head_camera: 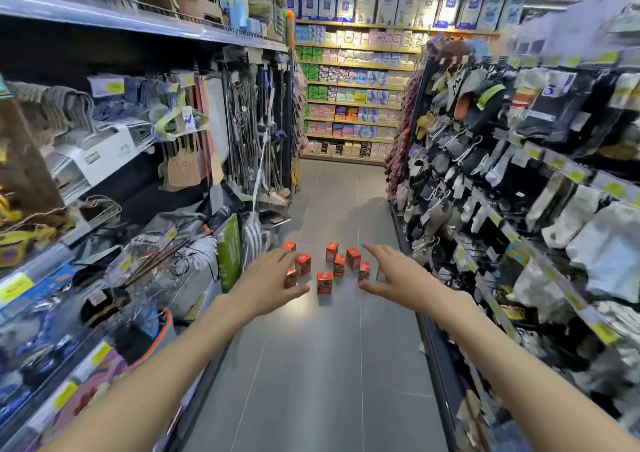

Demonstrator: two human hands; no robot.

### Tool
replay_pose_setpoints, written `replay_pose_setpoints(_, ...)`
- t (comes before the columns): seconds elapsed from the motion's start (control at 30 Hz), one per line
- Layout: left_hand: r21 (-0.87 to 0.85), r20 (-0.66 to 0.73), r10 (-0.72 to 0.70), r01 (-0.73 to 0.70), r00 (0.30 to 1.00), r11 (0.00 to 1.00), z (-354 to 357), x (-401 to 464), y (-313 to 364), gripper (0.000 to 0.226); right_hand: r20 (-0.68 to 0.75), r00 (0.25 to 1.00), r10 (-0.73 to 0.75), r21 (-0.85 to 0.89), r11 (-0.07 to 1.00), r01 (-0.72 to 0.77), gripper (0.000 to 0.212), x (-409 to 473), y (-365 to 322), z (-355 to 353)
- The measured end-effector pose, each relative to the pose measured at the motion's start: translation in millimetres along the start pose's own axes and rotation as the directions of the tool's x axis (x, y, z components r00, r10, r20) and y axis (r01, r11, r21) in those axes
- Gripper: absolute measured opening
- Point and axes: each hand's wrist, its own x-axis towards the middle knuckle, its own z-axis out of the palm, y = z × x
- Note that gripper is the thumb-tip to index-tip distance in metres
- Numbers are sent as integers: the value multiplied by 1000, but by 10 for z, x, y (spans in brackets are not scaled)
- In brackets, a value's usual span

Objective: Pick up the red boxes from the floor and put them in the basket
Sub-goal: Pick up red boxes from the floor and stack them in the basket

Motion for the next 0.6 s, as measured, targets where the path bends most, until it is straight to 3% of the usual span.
replay_pose_setpoints(0.6,-3,76,-44,44,996,999,1313,4557,-1875,80,30,1000,3,63,998,-5,82,4608,2685,456)
